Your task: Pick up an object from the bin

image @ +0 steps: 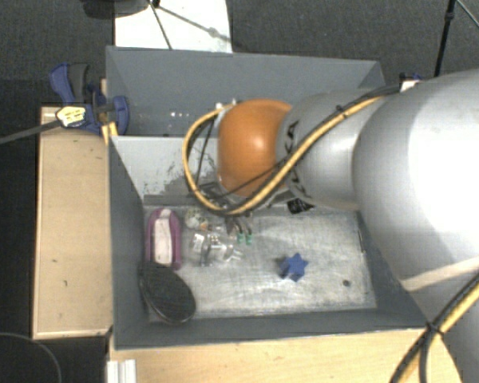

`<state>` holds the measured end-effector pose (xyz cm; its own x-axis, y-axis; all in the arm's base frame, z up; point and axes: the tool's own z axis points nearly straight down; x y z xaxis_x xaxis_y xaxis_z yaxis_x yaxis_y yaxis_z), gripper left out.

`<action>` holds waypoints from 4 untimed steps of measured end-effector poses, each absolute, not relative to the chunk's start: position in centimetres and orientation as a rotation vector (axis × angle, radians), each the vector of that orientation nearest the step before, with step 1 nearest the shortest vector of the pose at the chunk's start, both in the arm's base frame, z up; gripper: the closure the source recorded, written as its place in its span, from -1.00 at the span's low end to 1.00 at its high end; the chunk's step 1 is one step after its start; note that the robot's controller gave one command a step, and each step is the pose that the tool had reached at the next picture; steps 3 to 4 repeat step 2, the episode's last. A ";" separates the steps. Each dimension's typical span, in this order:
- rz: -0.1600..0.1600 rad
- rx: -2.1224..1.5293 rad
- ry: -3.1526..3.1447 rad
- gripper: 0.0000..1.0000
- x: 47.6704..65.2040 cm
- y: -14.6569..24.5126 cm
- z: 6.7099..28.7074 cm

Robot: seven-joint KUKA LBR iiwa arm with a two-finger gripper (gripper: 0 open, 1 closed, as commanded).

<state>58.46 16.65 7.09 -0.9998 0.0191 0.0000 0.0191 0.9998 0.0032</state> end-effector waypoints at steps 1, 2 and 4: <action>0.004 0.041 3.138 1.00 58.6 16.6 7.2; 0.007 0.020 3.131 1.00 57.2 19.5 21.0; 0.007 0.020 3.131 1.00 57.2 19.5 21.0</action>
Offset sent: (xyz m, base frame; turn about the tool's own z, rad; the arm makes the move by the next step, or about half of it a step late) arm 0.0000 0.0000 0.0000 0.0000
